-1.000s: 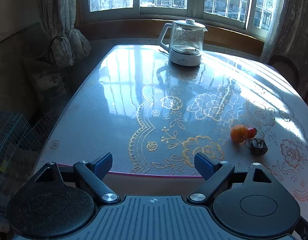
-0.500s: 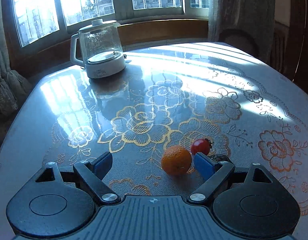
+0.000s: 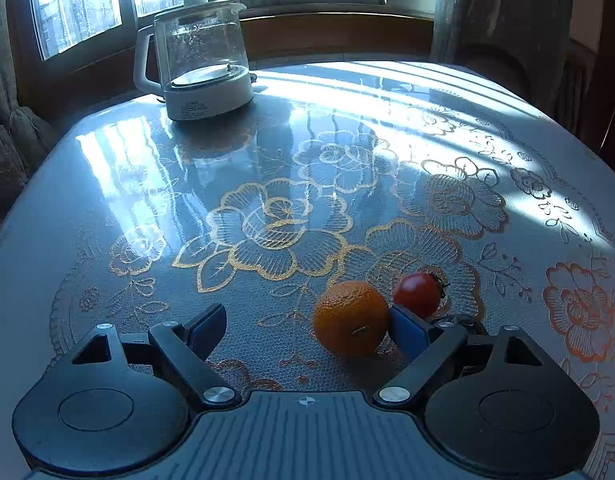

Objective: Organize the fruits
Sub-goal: 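Reach to the stemmed mandarin orange and grasp it with the left tool, then carry the stemmed orange into the box and open the left tool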

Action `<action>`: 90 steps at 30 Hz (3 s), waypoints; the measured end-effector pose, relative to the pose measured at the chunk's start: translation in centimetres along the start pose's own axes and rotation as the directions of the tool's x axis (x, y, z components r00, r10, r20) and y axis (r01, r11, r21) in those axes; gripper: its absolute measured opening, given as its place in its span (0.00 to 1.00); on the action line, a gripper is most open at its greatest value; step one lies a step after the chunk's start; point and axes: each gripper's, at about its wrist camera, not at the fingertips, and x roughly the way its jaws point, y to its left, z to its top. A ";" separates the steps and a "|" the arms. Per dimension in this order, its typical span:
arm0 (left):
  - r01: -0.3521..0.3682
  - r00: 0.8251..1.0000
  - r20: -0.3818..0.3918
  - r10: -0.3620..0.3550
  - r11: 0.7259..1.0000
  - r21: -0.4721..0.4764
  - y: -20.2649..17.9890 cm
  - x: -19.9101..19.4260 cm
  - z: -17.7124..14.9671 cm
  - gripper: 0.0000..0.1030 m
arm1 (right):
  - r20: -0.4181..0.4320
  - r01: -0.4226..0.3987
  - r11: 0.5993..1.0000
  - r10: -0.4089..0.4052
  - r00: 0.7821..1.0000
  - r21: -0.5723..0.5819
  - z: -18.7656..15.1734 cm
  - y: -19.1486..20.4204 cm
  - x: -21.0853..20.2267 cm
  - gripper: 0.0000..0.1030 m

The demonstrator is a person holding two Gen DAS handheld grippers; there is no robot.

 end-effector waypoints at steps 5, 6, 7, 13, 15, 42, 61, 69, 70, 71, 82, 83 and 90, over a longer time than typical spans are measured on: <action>0.018 0.999 -0.035 -0.019 1.000 -0.019 0.2 0.7 0.0 0.69 | 0.001 -0.004 1.000 0.004 1.000 -0.002 0.0 0.3 0.1 0.79; 0.017 0.999 -0.036 -0.018 1.000 -0.021 0.2 0.8 0.0 0.68 | 0.000 -0.006 1.000 0.006 1.000 -0.001 0.1 0.2 0.1 0.79; 0.016 0.999 -0.038 -0.017 1.000 -0.021 0.2 0.9 0.1 0.68 | 0.000 -0.006 1.000 0.006 1.000 -0.001 0.1 0.3 0.1 0.79; 0.021 0.999 -0.042 -0.021 1.000 -0.014 0.1 1.0 0.2 0.67 | -0.004 -0.011 1.000 0.011 1.000 -0.002 0.0 0.0 0.0 0.79; 0.022 0.999 -0.045 -0.022 1.000 -0.013 0.1 1.0 0.3 0.67 | -0.002 -0.012 1.000 0.012 1.000 -0.004 0.0 0.0 -0.1 0.79; 0.046 0.999 0.012 -0.046 0.999 0.000 0.2 1.7 2.1 0.65 | -0.013 -0.024 0.999 0.025 1.000 0.031 -0.2 -0.9 0.5 0.79; 0.089 0.996 -0.004 -0.089 0.994 -0.057 0.9 2.1 1.9 0.39 | -0.013 -0.016 0.998 0.017 1.000 0.055 0.0 -1.8 1.5 0.79; 0.094 0.995 0.033 -0.092 0.992 -0.079 1.8 0.1 2.0 0.39 | -0.012 -0.024 0.999 0.025 1.000 0.049 0.3 -1.5 1.9 0.79; 0.095 0.995 0.042 -0.092 0.992 -0.083 2.1 -0.5 2.1 0.39 | -0.011 -0.027 0.998 0.028 1.000 0.048 0.3 -1.4 1.9 0.79; 0.097 0.994 0.050 -0.093 0.991 -0.086 2.4 -1.1 2.0 0.39 | -0.011 -0.029 0.999 0.029 1.000 0.046 0.3 -1.3 1.9 0.79; 0.073 0.995 0.083 -0.063 0.988 -0.133 8.7 -9.7 -1.8 0.39 | 0.010 -0.061 0.998 0.061 0.998 0.011 0.7 1.6 1.5 0.79; 0.070 0.995 0.081 -0.059 0.988 -0.141 9.3 -10.3 -2.3 0.39 | 0.011 -0.064 0.998 0.064 0.998 0.008 0.7 1.9 1.5 0.79; 0.030 0.999 0.042 -0.023 0.982 -0.189 13.1 -13.9 -7.9 0.39 | 0.011 -0.099 0.995 0.099 0.995 -0.021 0.5 5.5 1.3 0.79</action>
